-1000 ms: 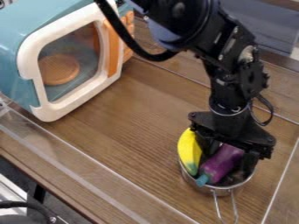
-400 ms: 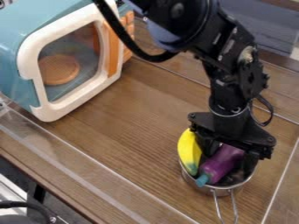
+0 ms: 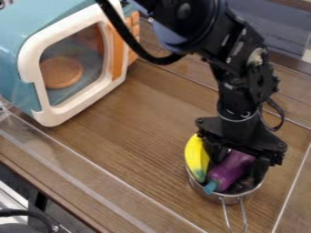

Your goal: Remove the eggplant from inside the silver pot and put it on the table

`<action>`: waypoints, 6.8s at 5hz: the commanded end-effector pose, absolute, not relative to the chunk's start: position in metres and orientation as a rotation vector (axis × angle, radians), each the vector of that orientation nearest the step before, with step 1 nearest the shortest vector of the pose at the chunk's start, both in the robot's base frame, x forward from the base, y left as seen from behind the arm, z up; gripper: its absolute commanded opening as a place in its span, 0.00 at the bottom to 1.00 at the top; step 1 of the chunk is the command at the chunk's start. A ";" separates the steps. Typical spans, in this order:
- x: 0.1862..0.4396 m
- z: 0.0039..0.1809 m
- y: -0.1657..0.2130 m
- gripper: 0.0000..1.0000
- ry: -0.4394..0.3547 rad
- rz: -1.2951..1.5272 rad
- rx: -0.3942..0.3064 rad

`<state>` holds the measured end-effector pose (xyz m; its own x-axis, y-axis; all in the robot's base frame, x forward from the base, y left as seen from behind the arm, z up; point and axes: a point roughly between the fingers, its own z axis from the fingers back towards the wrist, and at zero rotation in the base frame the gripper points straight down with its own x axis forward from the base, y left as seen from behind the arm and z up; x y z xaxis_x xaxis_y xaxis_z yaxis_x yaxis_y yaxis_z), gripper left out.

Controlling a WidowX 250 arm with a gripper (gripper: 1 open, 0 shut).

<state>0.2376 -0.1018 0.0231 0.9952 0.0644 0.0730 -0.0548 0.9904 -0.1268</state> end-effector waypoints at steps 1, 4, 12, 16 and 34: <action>0.193 -0.013 -0.083 1.00 0.122 0.141 -0.051; 0.190 0.003 -0.076 0.00 0.149 0.133 -0.016; 0.191 0.072 -0.066 0.00 0.219 0.103 0.039; 0.218 0.156 -0.049 0.00 0.192 0.175 0.016; 0.202 0.058 0.075 1.00 0.088 0.112 -0.067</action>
<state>0.1944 0.0698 0.0509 0.9866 0.0998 -0.1292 -0.1095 0.9915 -0.0709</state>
